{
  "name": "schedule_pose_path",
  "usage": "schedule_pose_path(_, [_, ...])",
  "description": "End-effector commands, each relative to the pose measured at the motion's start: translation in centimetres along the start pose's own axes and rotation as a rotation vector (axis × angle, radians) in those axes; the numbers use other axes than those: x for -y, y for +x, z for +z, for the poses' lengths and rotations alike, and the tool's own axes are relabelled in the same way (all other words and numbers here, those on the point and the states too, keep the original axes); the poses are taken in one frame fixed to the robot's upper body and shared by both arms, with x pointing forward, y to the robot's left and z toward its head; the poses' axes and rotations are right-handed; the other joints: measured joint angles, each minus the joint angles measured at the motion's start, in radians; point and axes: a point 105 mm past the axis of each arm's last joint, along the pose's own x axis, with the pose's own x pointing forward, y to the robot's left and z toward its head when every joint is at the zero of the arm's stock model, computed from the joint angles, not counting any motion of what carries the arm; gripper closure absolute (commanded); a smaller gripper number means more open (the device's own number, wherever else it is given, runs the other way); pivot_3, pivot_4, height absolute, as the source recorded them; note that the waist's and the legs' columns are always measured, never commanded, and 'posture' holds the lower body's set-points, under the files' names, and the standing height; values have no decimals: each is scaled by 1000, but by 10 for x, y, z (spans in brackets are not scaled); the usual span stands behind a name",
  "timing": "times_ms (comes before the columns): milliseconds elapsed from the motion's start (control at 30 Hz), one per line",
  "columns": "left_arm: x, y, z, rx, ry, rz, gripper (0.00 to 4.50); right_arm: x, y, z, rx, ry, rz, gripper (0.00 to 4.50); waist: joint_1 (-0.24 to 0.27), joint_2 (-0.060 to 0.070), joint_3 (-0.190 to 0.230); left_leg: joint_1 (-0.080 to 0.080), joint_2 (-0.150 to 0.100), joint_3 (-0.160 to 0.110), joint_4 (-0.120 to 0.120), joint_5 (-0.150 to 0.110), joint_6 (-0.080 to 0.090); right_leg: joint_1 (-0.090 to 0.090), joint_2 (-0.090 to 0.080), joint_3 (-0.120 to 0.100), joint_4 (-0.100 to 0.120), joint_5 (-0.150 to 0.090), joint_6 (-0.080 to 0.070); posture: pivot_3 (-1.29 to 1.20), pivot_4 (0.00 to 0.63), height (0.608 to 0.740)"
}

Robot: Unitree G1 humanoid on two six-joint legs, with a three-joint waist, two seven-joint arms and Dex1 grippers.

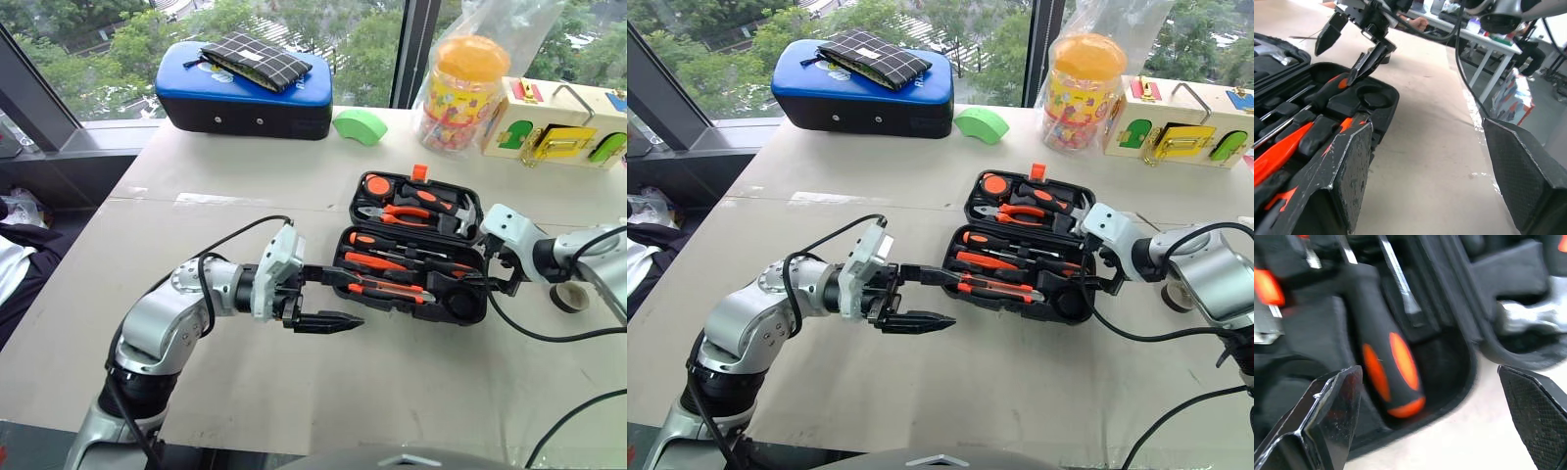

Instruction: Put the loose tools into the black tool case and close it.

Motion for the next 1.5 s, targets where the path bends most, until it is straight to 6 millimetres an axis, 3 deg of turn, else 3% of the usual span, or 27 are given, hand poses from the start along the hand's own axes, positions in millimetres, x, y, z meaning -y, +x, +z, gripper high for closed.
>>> schedule_pose_path(33, [3,-3,8,22,47,18,897,0,-2,10,33,-44,19,0,-1,0,0,0,0,0,0,0,0,0,0,0,0,1,1,0,150,740])
schedule_pose_path(200, [6,-2,4,16,53,20,897,3,-23,13,78,8,10,0,-1,0,0,0,0,-1,-1,0,0,0,0,-1,0,1,2,0,150,740])
schedule_pose_path(333, [15,-1,4,7,56,-33,897,12,-56,-5,69,144,-100,0,12,0,0,-1,0,-1,-1,0,0,0,-1,-1,-1,1,1,0,150,740])
schedule_pose_path(500, [23,0,9,6,69,-79,897,-10,-86,-41,-35,319,-158,0,22,0,0,-2,0,0,-1,0,0,0,-2,-1,-2,1,1,0,150,740])
schedule_pose_path(633, [28,6,9,11,63,-124,897,1,-76,-73,-120,482,-300,0,10,0,0,0,0,3,-1,0,0,0,-1,2,-3,-1,-2,0,150,740])
schedule_pose_path(867, [25,11,13,11,74,-132,897,26,-56,-90,-167,547,-406,0,-1,1,1,0,-1,4,0,0,0,0,0,4,-3,0,-3,0,150,740])
schedule_pose_path(1000, [26,11,14,9,81,-135,865,30,-51,-101,-217,546,-400,1123,1,0,0,-1,-1,4,-1,0,0,0,1,3,-3,1,1,0,150,740])
schedule_pose_path(1100, [29,11,16,11,87,-151,865,28,-53,-106,-239,561,-382,2694,0,0,0,-1,-1,4,-2,0,0,0,2,2,-4,1,1,0,150,740])
schedule_pose_path(1233, [30,13,17,1,110,-173,865,27,-57,-109,-243,574,-390,4390,1,0,1,-1,-1,4,-1,0,0,0,1,2,-4,1,0,0,150,740])
schedule_pose_path(1400, [25,14,18,9,117,-177,865,25,-62,-98,-177,533,-390,4390,2,0,1,-1,-1,4,-1,0,0,0,1,3,-4,1,0,0,150,740])
schedule_pose_path(1500, [24,12,17,15,104,-160,865,-8,-67,-34,61,380,-158,4390,1,2,1,-1,-1,4,-1,0,0,0,2,3,-4,1,1,0,150,740])
